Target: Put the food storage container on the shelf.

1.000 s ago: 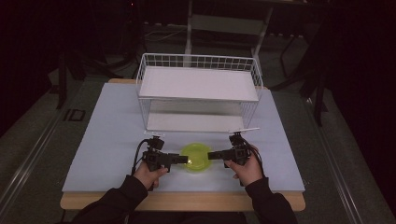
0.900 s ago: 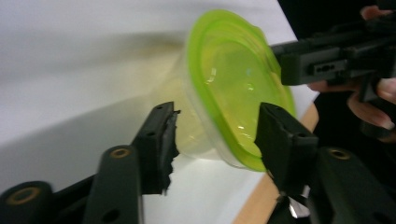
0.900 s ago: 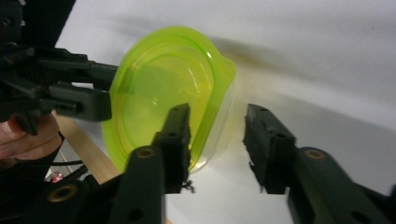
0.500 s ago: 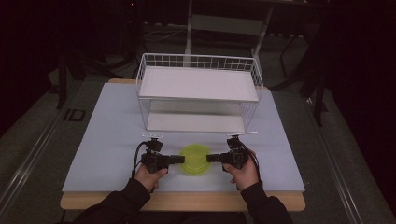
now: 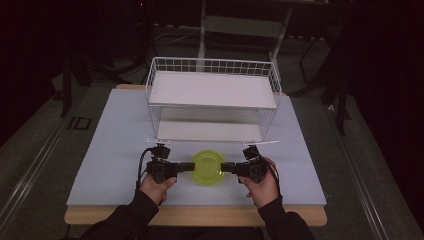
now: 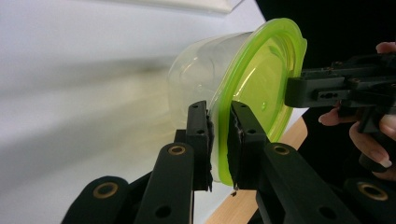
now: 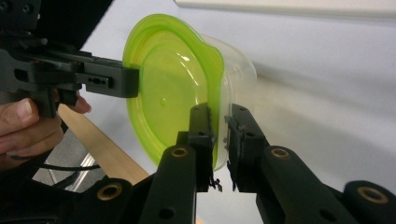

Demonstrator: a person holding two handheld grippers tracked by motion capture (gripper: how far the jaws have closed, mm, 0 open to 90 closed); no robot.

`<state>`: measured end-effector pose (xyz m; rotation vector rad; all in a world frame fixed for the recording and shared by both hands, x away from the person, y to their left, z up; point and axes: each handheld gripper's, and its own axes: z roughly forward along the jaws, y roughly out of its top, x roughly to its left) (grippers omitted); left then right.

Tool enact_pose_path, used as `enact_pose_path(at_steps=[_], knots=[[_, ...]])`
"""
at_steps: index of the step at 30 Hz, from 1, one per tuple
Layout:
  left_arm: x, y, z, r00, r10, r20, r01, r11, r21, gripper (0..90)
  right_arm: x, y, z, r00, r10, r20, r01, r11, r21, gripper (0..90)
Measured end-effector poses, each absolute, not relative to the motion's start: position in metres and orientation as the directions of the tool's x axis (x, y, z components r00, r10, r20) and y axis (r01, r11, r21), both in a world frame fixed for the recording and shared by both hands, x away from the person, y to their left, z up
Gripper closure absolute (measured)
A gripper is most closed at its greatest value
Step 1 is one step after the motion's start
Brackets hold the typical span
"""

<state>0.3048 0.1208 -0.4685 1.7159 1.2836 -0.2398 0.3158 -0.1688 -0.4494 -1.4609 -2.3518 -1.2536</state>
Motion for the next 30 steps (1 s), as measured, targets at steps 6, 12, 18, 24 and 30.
enact_pose_path(at_steps=[6,12,18,24,30], knots=[[0.305,0.123,-0.444,0.471,0.646,-0.601,0.794,-0.013,0.608,80.8,0.313,-0.168,-0.427,-0.563,0.687,0.46,0.753,0.196,0.628,80.8],[0.308,0.126,-0.418,0.497,0.65,-0.575,0.77,-0.024,0.638,80.9,0.315,-0.167,-0.406,-0.58,0.672,0.46,0.73,0.178,0.659,80.9],[0.315,0.127,-0.39,0.508,0.649,-0.566,0.755,-0.02,0.655,81.1,0.318,-0.167,-0.384,-0.595,0.665,0.452,0.703,0.156,0.694,80.9],[0.323,0.127,-0.367,0.514,0.649,-0.561,0.742,-0.008,0.67,81.1,0.324,-0.167,-0.36,-0.601,0.673,0.432,0.679,0.143,0.72,80.9],[0.332,0.129,-0.342,0.522,0.647,-0.557,0.727,0.004,0.686,81.1,0.332,-0.166,-0.336,-0.608,0.676,0.416,0.655,0.131,0.744,80.8]])
